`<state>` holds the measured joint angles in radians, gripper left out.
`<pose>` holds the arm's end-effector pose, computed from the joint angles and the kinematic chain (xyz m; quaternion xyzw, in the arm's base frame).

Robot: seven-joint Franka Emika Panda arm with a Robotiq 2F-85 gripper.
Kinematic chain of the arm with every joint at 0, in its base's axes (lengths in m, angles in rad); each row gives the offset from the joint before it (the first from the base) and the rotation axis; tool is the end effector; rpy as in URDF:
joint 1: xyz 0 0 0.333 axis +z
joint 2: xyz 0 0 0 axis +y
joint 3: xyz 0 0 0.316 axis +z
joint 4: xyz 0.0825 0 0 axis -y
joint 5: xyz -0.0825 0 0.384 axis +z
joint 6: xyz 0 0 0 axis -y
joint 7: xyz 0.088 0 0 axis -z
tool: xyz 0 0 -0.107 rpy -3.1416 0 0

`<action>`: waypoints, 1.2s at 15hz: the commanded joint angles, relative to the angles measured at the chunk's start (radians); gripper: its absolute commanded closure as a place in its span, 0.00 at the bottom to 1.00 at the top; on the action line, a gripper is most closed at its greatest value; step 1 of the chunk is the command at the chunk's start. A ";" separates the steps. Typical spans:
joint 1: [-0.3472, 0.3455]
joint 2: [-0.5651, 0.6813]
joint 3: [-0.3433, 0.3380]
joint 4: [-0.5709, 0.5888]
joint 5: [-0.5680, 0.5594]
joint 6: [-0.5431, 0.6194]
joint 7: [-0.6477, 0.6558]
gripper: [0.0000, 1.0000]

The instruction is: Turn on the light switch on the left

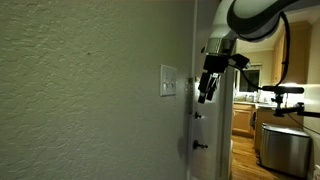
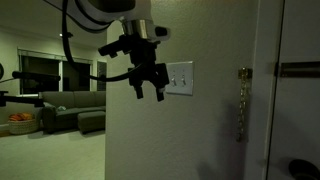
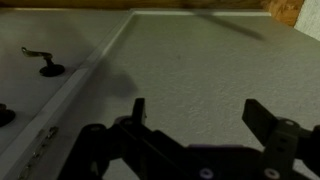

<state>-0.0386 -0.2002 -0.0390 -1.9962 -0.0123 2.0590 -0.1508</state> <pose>0.5218 -0.0427 0.5732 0.9906 0.0383 0.1300 0.0168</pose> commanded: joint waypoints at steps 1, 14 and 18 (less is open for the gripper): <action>0.000 0.048 -0.009 0.077 -0.010 0.021 -0.009 0.00; 0.003 0.074 -0.006 0.096 0.003 0.032 -0.005 0.00; 0.004 0.118 -0.001 0.155 0.006 0.051 0.013 0.00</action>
<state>-0.0391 -0.1219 -0.0386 -1.8926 -0.0114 2.0866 -0.1504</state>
